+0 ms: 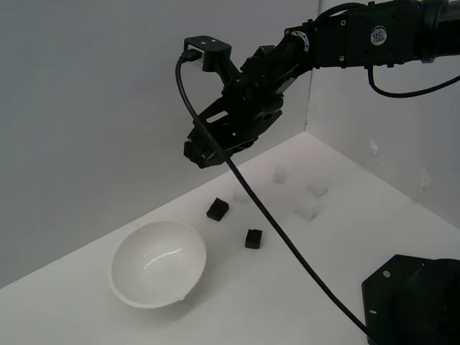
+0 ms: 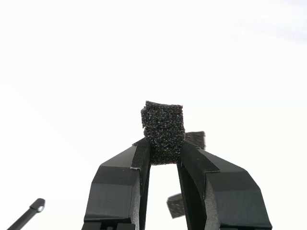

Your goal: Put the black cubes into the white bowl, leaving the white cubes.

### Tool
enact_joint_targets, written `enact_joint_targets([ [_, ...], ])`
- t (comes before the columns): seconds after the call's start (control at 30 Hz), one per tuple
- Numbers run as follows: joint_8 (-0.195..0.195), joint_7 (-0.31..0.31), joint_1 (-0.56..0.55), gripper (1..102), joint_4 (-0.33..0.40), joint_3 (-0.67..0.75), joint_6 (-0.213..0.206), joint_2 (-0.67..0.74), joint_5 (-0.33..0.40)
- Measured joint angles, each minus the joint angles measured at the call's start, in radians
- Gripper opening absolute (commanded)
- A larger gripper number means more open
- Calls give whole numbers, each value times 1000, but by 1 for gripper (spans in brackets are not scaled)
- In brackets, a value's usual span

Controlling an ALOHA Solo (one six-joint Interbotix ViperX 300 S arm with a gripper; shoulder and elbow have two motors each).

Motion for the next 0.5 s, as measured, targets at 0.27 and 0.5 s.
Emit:
enact_joint_targets([
  [0.27, -25, 0, -146, 3, -64, -60, 0, -64, -69],
  [0.5, -86, -2, -305, 3, -120, -120, 0, -124, -124],
])
